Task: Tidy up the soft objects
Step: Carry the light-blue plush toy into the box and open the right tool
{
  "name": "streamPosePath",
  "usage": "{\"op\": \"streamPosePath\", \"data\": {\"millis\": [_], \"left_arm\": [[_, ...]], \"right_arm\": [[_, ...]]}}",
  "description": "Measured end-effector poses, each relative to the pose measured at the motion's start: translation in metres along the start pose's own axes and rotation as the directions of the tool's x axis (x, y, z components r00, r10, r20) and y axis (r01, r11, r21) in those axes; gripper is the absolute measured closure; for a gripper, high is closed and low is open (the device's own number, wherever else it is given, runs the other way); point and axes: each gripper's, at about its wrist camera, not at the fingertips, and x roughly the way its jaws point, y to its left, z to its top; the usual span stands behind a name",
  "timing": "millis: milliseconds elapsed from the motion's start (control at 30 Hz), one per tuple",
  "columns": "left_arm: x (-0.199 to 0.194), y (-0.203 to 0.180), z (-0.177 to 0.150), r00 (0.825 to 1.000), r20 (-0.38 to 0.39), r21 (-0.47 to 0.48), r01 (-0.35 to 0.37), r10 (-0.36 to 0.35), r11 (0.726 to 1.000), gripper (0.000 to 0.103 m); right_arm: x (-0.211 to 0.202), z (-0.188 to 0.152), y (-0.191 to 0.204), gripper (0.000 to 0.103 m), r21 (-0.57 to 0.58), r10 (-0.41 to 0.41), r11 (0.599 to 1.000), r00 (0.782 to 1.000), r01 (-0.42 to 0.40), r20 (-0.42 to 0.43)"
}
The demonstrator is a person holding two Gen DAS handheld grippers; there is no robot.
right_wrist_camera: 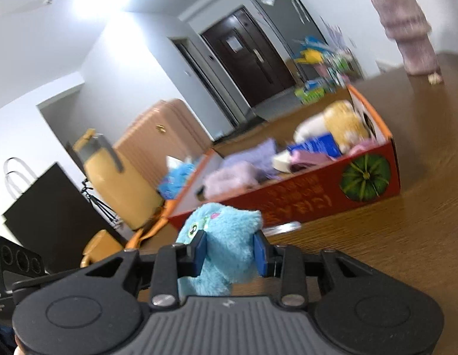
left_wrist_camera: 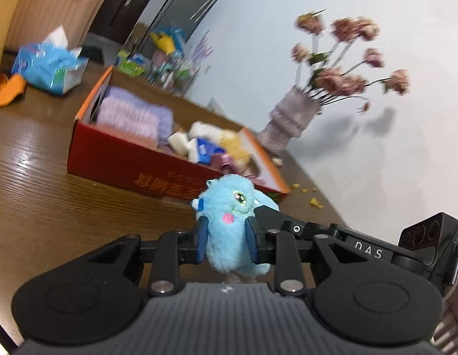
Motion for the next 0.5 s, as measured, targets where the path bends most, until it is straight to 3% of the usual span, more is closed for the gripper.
{"op": "streamPosePath", "data": {"millis": [500], "left_arm": [[-0.119,-0.049,-0.070,0.998,0.047,0.052,0.042,-0.044,0.998,0.076]], "right_arm": [[-0.125,-0.069,0.066,0.070,-0.065,0.013,0.998,0.997,-0.008,0.076]]}}
